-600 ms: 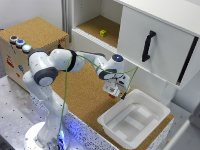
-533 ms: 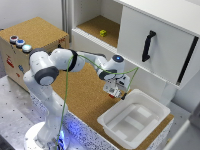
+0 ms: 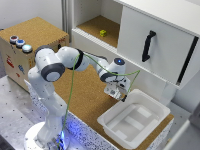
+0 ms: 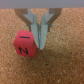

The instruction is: Push the pink block to the left

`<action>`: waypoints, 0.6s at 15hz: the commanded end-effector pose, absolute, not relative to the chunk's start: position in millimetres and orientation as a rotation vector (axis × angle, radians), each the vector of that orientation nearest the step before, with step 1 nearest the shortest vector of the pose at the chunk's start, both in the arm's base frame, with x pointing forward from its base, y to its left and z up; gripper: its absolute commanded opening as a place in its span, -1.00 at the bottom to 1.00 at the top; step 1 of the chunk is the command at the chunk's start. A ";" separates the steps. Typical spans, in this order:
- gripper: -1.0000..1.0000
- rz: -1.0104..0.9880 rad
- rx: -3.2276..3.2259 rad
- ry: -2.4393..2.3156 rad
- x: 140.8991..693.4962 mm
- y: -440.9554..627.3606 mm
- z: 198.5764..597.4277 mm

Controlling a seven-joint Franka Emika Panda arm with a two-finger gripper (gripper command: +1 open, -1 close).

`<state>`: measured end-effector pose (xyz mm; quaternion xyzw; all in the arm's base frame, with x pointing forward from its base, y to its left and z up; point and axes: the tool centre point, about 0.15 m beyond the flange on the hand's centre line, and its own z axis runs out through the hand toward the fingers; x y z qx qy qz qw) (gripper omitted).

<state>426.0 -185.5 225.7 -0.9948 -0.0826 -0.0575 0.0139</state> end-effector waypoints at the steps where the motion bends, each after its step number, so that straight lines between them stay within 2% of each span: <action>1: -1.00 -0.104 -3.068 -0.324 448.3 -178.4 206.5; 9: -1.00 -0.092 -3.052 -0.369 439.8 -141.8 212.2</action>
